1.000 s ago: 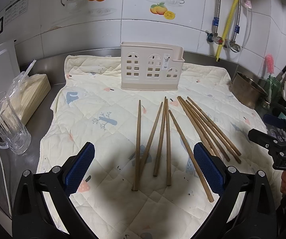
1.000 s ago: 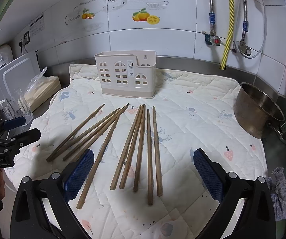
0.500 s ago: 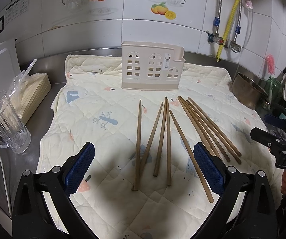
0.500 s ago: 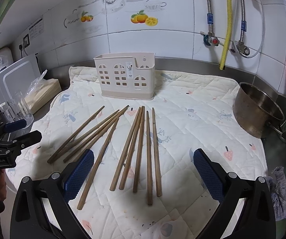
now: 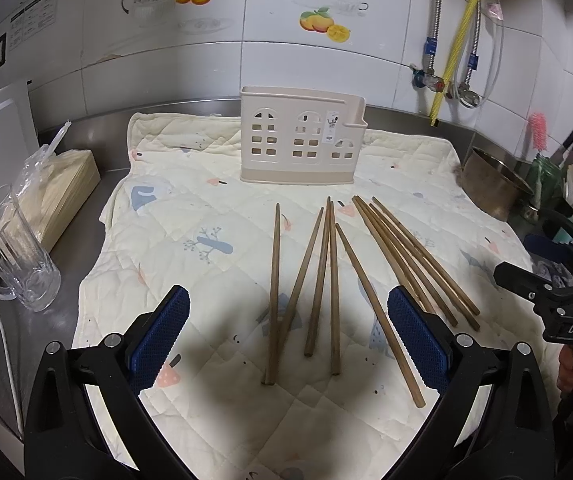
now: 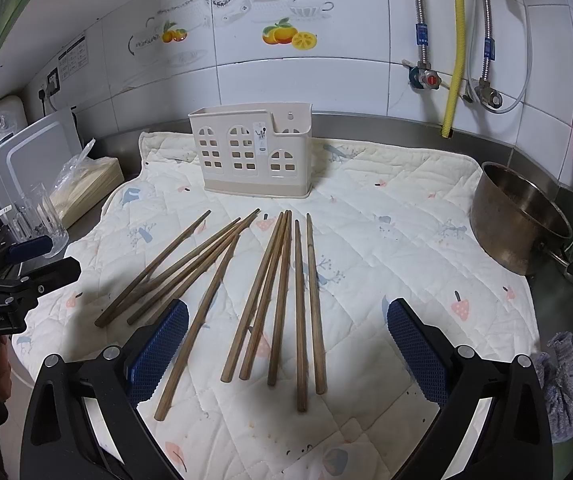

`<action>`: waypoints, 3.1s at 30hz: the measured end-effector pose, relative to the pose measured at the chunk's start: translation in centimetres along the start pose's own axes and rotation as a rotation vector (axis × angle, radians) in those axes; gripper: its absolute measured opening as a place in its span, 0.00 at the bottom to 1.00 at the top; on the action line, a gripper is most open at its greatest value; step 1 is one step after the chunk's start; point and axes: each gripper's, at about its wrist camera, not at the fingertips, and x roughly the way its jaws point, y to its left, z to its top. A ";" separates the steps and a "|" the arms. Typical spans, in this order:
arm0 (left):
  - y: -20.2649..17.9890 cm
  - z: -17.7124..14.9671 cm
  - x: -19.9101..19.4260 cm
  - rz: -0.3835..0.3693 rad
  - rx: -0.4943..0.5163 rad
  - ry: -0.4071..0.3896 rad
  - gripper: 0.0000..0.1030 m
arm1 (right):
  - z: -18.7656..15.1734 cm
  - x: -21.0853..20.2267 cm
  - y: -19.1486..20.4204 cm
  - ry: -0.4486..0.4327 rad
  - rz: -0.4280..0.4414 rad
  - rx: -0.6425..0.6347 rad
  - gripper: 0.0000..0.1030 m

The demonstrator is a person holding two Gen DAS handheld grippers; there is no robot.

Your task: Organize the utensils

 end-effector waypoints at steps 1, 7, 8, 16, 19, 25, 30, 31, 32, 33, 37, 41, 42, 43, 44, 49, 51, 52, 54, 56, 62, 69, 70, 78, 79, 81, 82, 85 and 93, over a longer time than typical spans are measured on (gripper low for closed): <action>0.0 0.0 0.0 0.000 -0.002 -0.001 0.94 | 0.0 0.0 0.0 0.001 0.001 0.001 0.94; 0.3 0.2 0.0 0.005 -0.013 -0.006 0.94 | -0.1 0.1 -0.3 -0.001 0.004 0.007 0.94; 0.3 0.2 0.0 0.008 -0.013 -0.007 0.94 | -0.1 0.1 -0.3 -0.001 0.004 0.008 0.94; 1.2 0.5 0.3 0.006 -0.042 -0.007 0.88 | -0.6 0.6 -1.2 0.015 -0.002 0.014 0.93; 1.5 0.4 0.5 -0.001 -0.049 -0.004 0.82 | -0.8 0.8 -1.5 0.021 -0.007 0.012 0.92; 2.0 0.3 1.0 -0.014 -0.059 0.011 0.70 | -1.5 1.7 -2.2 0.052 0.009 0.021 0.78; 2.6 -0.2 2.0 -0.023 -0.071 0.041 0.61 | -2.0 2.7 -2.5 0.076 0.017 0.024 0.66; 2.7 -0.3 2.2 -0.026 -0.075 0.048 0.61 | -2.1 3.0 -2.6 0.081 0.013 0.025 0.64; 2.9 -0.4 2.4 -0.032 -0.080 0.055 0.59 | -2.1 3.3 -2.7 0.086 0.012 0.028 0.62; 3.0 -0.5 2.6 -0.035 -0.081 0.060 0.59 | -2.1 3.5 -2.8 0.089 0.016 0.031 0.57; 3.3 -0.7 3.2 -0.040 -0.084 0.079 0.56 | -2.2 4.5 -3.0 0.109 0.027 0.032 0.45; 3.4 -0.9 3.7 -0.065 -0.087 0.095 0.46 | -2.3 5.5 -3.0 0.133 0.036 0.024 0.32; 3.4 -1.0 3.7 -0.070 -0.087 0.098 0.44 | -2.3 5.7 -3.0 0.138 0.036 0.023 0.27; 3.4 -1.0 3.8 -0.075 -0.085 0.100 0.43 | -2.4 6.0 -3.1 0.146 0.040 0.024 0.25; 3.3 -1.0 3.9 -0.078 -0.082 0.101 0.39 | -2.4 6.2 -3.1 0.152 0.043 0.023 0.25; 3.0 -1.2 4.5 -0.109 -0.069 0.114 0.28 | -2.6 7.0 -3.2 0.171 0.042 0.027 0.12; 2.8 -1.2 4.8 -0.118 -0.064 0.123 0.27 | -2.6 7.4 -3.3 0.176 0.043 0.030 0.10; 2.7 -1.2 5.1 -0.119 -0.061 0.129 0.27 | -2.6 7.4 -3.3 0.177 0.044 0.029 0.10; 2.6 -1.2 5.4 -0.123 -0.058 0.138 0.27 | -2.7 7.6 -3.2 0.182 0.046 0.029 0.10; 2.5 -1.2 5.9 -0.125 -0.058 0.149 0.27 | -2.8 7.9 -3.3 0.188 0.045 0.029 0.10; 2.4 -1.0 7.6 -0.124 -0.055 0.181 0.24 | -2.9 8.2 -3.4 0.188 0.041 0.032 0.08; 3.1 -1.0 9.9 -0.105 -0.079 0.222 0.22 | -2.9 8.3 -3.4 0.187 0.041 0.034 0.07; 3.2 -1.1 10.0 -0.105 -0.083 0.225 0.21 | -2.9 8.3 -3.4 0.186 0.039 0.031 0.07; 3.4 -1.1 11.1 -0.107 -0.089 0.238 0.10 | -2.9 8.7 -3.3 0.186 0.029 0.020 0.08; 3.2 -1.1 11.1 -0.104 -0.078 0.238 0.10 | -2.9 8.7 -3.3 0.185 0.028 0.020 0.08; 2.6 -1.0 11.3 -0.097 -0.051 0.239 0.07 | -3.0 8.6 -3.2 0.183 0.025 0.017 0.07; 2.3 -0.9 11.3 -0.095 -0.042 0.239 0.07 | -2.9 8.6 -3.2 0.181 0.024 0.015 0.07; 2.0 -0.6 11.1 -0.098 -0.033 0.230 0.06 | -2.8 8.2 -3.2 0.169 0.022 0.012 0.07; 2.1 1.5 8.0 -0.101 -0.011 0.151 0.05 | -0.6 5.2 -2.8 0.071 0.015 -0.020 0.07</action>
